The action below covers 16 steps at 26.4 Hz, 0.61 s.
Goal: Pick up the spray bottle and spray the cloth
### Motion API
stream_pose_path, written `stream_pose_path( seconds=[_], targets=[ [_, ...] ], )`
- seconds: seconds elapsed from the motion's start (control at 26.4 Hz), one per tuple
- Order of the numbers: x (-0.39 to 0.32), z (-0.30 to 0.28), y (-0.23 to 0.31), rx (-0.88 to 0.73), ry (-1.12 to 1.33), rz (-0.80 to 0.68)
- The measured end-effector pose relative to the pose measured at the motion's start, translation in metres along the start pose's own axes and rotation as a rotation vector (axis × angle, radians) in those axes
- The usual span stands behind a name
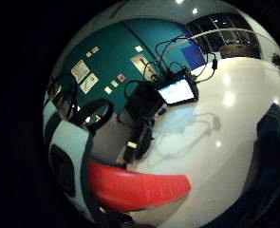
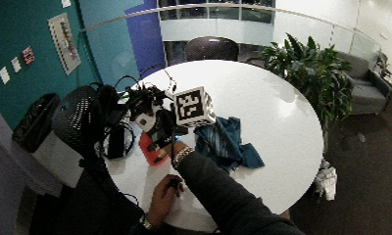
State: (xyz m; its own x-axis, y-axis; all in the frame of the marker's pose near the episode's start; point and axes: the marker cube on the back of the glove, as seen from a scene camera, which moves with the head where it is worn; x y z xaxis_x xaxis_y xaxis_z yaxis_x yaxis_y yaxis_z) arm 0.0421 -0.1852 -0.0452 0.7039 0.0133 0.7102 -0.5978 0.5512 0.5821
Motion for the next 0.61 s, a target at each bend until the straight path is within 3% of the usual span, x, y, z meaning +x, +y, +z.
stream_pose_path(
  seconds=[0.34,0.61],
  targets=[
    [0.016,0.019,0.042,-0.226,0.063,0.081],
    [0.023,-0.001,0.076,-0.345,0.187,0.04]
  ],
)
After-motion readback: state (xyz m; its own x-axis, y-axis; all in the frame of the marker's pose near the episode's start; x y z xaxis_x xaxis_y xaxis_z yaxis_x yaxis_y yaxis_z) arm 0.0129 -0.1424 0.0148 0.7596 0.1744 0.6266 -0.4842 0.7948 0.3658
